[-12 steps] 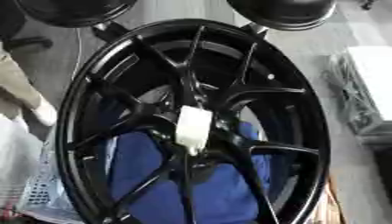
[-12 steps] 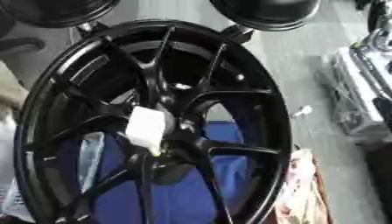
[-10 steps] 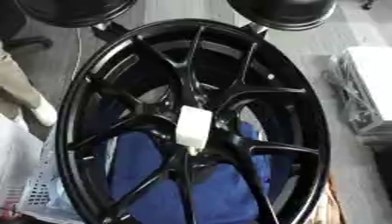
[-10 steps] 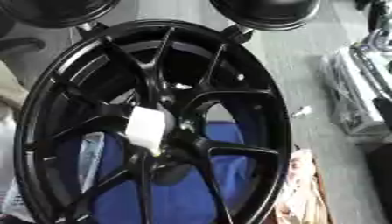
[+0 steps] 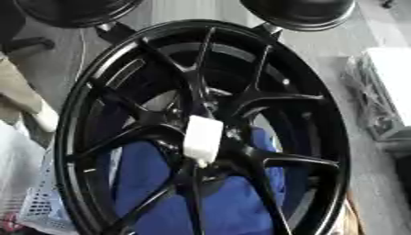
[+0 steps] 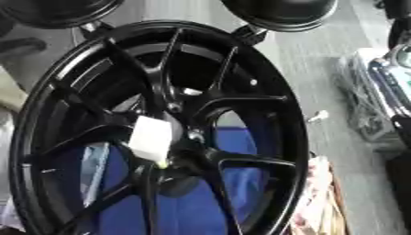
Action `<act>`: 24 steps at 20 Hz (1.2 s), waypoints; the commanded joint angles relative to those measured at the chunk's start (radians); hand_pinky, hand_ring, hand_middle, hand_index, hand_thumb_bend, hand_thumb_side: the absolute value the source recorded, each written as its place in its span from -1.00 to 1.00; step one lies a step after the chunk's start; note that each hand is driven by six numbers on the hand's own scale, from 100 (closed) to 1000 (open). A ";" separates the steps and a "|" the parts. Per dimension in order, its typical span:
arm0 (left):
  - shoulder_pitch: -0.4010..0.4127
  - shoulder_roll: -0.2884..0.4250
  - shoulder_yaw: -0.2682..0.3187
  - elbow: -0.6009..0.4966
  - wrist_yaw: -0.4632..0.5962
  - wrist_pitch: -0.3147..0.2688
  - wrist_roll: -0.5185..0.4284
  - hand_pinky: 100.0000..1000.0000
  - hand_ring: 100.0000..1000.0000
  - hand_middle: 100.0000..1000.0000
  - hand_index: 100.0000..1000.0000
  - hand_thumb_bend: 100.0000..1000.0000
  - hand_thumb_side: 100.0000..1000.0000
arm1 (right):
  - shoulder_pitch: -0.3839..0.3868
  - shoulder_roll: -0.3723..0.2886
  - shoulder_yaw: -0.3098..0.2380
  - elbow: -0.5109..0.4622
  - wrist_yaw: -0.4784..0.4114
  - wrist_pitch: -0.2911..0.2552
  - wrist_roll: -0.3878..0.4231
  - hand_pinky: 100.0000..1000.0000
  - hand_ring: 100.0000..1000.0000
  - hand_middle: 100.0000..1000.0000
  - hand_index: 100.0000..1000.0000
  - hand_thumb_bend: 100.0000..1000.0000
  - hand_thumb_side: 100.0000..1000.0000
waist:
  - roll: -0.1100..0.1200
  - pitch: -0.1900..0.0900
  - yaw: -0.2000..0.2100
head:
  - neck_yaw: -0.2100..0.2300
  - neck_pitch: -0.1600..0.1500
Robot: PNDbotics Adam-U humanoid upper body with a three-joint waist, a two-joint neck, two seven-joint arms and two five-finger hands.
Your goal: Pull the pin out of the wheel hub.
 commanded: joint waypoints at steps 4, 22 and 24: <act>-0.063 0.120 -0.018 -0.015 -0.053 -0.010 -0.022 0.75 0.48 0.45 0.55 -1.00 0.31 | 0.000 -0.018 -0.020 -0.007 0.011 0.025 -0.036 0.26 0.20 0.02 0.31 -1.00 0.17 | 0.007 -0.014 0.001 | -0.007 -0.010; -0.376 0.545 -0.303 -0.015 -0.303 -0.176 -0.447 0.61 0.48 0.47 0.59 -0.90 -0.08 | 0.008 -0.022 -0.020 -0.007 0.033 0.045 -0.031 0.26 0.20 0.02 0.31 -1.00 0.17 | 0.016 -0.024 -0.010 | -0.025 -0.014; -0.424 0.539 -0.341 -0.015 -0.306 -0.183 -0.493 0.60 0.47 0.47 0.59 -0.87 -0.06 | 0.008 -0.022 -0.019 -0.007 0.035 0.050 -0.031 0.26 0.20 0.02 0.31 -1.00 0.17 | 0.015 -0.024 -0.010 | -0.027 -0.015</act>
